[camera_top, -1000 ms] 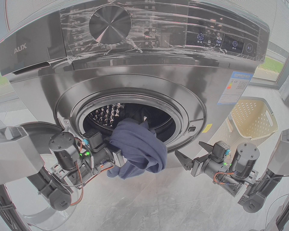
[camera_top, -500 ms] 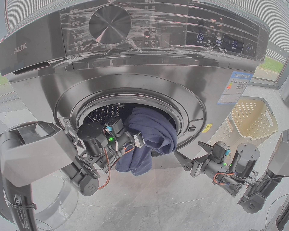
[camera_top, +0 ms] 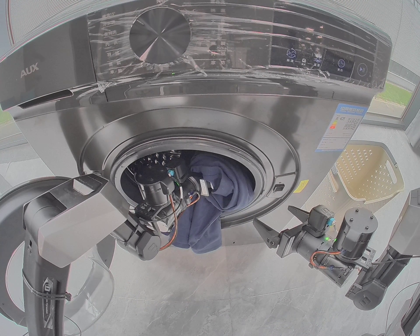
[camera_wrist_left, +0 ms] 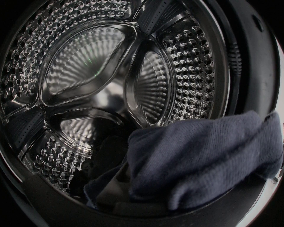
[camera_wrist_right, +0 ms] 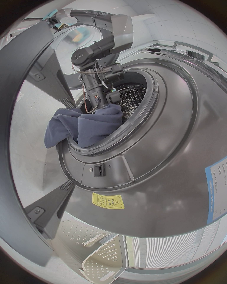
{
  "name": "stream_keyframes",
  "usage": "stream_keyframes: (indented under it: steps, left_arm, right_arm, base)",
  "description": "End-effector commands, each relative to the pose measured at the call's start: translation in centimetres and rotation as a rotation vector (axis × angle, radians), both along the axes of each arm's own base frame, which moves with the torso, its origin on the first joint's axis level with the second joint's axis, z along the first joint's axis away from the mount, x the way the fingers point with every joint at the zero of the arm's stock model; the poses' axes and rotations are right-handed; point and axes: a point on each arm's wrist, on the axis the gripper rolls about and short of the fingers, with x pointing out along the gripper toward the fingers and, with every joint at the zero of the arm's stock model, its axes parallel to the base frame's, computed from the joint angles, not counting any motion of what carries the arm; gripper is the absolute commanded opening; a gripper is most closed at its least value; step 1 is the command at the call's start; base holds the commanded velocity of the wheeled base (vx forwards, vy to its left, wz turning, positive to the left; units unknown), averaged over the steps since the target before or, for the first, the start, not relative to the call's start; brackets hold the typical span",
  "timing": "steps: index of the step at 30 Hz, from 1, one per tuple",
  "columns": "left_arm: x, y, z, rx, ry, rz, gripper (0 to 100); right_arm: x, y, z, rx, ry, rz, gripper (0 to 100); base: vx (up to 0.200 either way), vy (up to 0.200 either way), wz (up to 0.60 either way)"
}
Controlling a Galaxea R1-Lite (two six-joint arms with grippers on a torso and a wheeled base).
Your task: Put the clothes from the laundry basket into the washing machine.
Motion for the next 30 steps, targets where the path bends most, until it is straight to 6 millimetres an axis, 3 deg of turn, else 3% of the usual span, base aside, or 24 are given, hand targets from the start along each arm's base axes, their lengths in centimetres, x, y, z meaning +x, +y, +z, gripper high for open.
stream_keyframes:
  steps: [1,6,16,24,25,30]
  left_arm:
    - [2.2,-0.5,-0.8,-0.009,-0.004,0.029,0]
    - [4.6,0.7,0.6,-0.030,-0.023,0.103,0]
    - [6.8,1.0,4.6,-0.118,-0.024,0.176,0]
    - [6.9,1.3,4.2,-0.115,-0.014,0.193,0]
    - [6.8,1.2,3.9,-0.112,-0.007,0.192,100]
    - [5.6,1.2,2.3,-0.066,0.070,0.185,100]
  right_arm:
    - [0.0,0.0,-0.1,-0.003,0.004,0.000,100]
    - [0.0,0.0,-0.1,-0.003,0.004,0.002,100]
    - [-0.3,0.2,-0.3,-0.009,0.011,0.011,100]
    - [-0.4,0.4,-0.4,-0.010,0.012,0.020,100]
    - [-0.4,0.4,-0.4,-0.010,0.012,0.020,100]
    - [-0.4,0.4,-0.4,-0.010,0.012,0.020,100]
  base:
    - [0.000,0.000,0.00]
    - [0.000,0.000,0.00]
    - [0.000,0.000,0.00]
    - [0.000,0.000,0.00]
    - [0.000,0.000,0.00]
    - [0.000,0.000,0.00]
